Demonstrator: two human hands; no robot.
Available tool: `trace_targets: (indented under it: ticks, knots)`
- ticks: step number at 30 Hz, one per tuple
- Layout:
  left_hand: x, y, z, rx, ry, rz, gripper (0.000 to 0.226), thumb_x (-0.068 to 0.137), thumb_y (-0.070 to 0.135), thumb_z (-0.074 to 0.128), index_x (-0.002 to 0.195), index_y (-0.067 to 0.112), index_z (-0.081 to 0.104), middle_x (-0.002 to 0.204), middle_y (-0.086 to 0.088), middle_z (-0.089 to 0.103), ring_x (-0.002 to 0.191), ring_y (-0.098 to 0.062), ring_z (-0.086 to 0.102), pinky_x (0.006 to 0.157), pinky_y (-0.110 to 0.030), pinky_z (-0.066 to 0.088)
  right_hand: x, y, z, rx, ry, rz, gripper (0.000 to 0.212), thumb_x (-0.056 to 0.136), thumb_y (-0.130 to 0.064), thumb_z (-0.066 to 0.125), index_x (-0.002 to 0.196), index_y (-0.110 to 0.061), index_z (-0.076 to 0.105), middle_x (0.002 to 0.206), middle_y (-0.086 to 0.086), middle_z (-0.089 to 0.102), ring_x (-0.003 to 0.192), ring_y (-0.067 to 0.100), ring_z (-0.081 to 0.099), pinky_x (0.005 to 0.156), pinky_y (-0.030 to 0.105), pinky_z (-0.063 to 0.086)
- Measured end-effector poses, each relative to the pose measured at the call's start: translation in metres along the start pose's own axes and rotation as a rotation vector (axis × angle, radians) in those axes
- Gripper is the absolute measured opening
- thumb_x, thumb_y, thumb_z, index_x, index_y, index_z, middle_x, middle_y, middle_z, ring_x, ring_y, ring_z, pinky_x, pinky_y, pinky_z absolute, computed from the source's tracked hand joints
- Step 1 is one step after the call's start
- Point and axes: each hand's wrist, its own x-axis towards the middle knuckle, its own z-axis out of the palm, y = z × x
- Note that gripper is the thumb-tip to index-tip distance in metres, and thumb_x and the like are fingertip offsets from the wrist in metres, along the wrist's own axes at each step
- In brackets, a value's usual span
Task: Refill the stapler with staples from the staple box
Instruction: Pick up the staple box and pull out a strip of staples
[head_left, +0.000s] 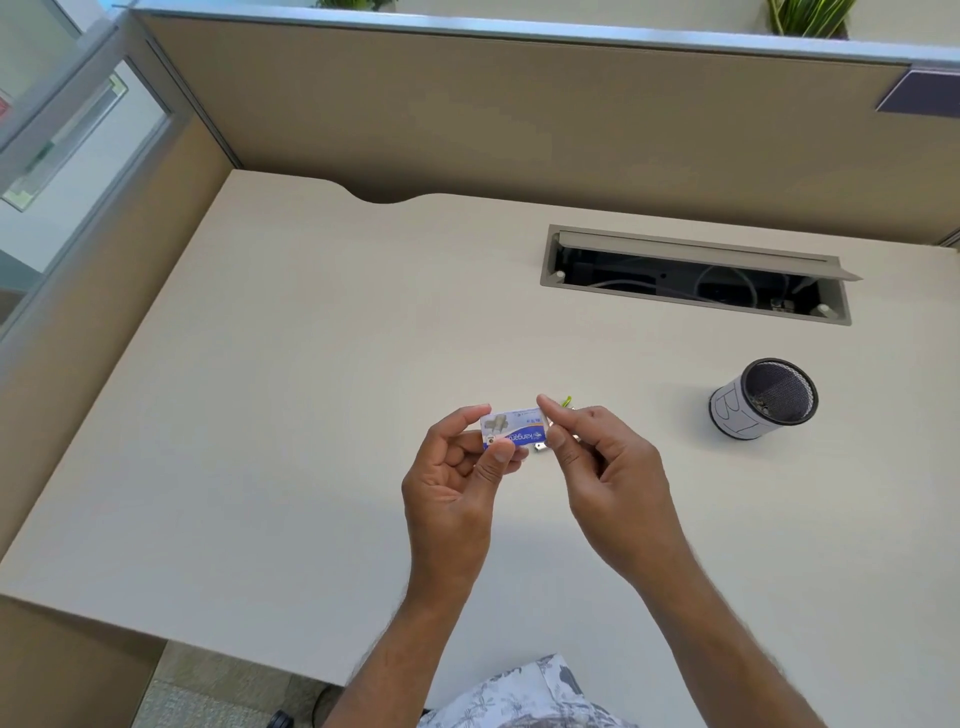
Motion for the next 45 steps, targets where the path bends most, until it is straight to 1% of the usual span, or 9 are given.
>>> trace_targets:
  ticks: [3,7,13,17,22,25,29,33,45]
  knots:
    - [0.001,0.0,0.0,-0.022,0.004,-0.011,0.031,0.085,0.013,0.073,0.115,0.015,0.066,0.093,-0.012,0.08,0.082,-0.032,0.079,0.079,-0.035,0.064,-0.001,0.003,0.002,0.013,0.014,-0.027,0.037,0.096,-0.02,0.058,0.131,-0.022,0.07,0.09,-0.008,0.065,0.063,0.012,0.048,0.073,0.019,0.04]
    - [-0.001,-0.001,0.003,-0.037,0.006,-0.027,0.031,0.086,0.009,0.074,0.115,0.008,0.062,0.095,-0.015,0.08,0.081,-0.034,0.079,0.076,-0.032,0.063,-0.003,0.003,0.009,-0.056,0.171,-0.138,0.028,0.094,-0.002,0.067,0.117,-0.014,0.077,0.093,0.004,0.071,0.06,0.004,0.051,0.059,0.01,0.036]
    - [-0.001,-0.004,0.005,-0.045,0.01,-0.026,0.031,0.086,0.008,0.074,0.114,0.006,0.061,0.095,-0.015,0.08,0.08,-0.033,0.079,0.075,-0.032,0.063,-0.006,0.009,0.014,-0.182,0.208,-0.225,0.031,0.092,0.0,0.065,0.12,-0.01,0.075,0.098,0.006,0.066,0.08,0.011,0.062,0.067,0.007,0.038]
    - [0.001,-0.011,0.004,-0.013,-0.01,-0.036,0.03,0.087,0.005,0.074,0.113,0.007,0.06,0.092,-0.015,0.08,0.079,-0.032,0.078,0.077,-0.035,0.064,-0.002,0.015,0.016,-0.153,0.198,-0.212,0.028,0.092,-0.002,0.068,0.116,-0.012,0.077,0.094,0.005,0.065,0.074,0.002,0.055,0.064,0.008,0.036]
    - [0.029,-0.057,-0.016,0.305,-0.102,-0.081,0.031,0.082,0.015,0.086,0.105,0.019,0.066,0.093,0.0,0.079,0.081,-0.018,0.074,0.074,-0.027,0.061,0.012,0.058,0.021,-0.216,0.123,-0.07,0.027,0.094,-0.006,0.068,0.118,-0.016,0.076,0.094,0.001,0.065,0.071,-0.004,0.053,0.065,0.009,0.036]
    - [0.059,-0.104,-0.031,0.511,0.006,-0.089,0.029,0.08,0.016,0.087,0.102,0.017,0.068,0.091,0.003,0.074,0.071,-0.007,0.064,0.07,-0.023,0.054,0.012,0.089,0.028,-0.273,0.076,0.099,0.028,0.096,-0.008,0.065,0.123,-0.012,0.073,0.094,-0.002,0.066,0.072,-0.008,0.054,0.067,0.005,0.036]
    - [0.108,-0.158,-0.047,0.746,0.226,-0.137,0.029,0.08,0.024,0.086,0.1,0.018,0.065,0.099,0.002,0.068,0.093,-0.023,0.061,0.085,-0.036,0.042,0.001,0.116,0.022,-0.135,0.037,0.509,0.025,0.097,-0.007,0.054,0.114,-0.018,0.069,0.085,-0.004,0.061,0.064,0.003,0.054,0.059,0.012,0.042]
    - [0.147,-0.173,-0.039,0.891,0.333,-0.095,0.034,0.078,0.033,0.086,0.099,0.017,0.065,0.108,-0.003,0.063,0.108,-0.03,0.057,0.085,-0.038,0.032,-0.014,0.135,0.008,0.102,0.03,0.769,0.033,0.092,0.011,0.043,0.102,-0.015,0.061,0.097,0.008,0.065,0.082,0.019,0.059,0.067,0.03,0.05]
    - [0.171,-0.177,-0.008,0.929,0.302,-0.026,0.042,0.081,0.027,0.085,0.117,0.02,0.064,0.118,-0.007,0.056,0.109,-0.031,0.056,0.091,-0.044,0.042,-0.001,0.151,-0.008,0.236,0.013,0.771,0.03,0.1,0.011,0.045,0.102,-0.004,0.071,0.091,0.013,0.072,0.076,0.02,0.065,0.061,0.02,0.058]
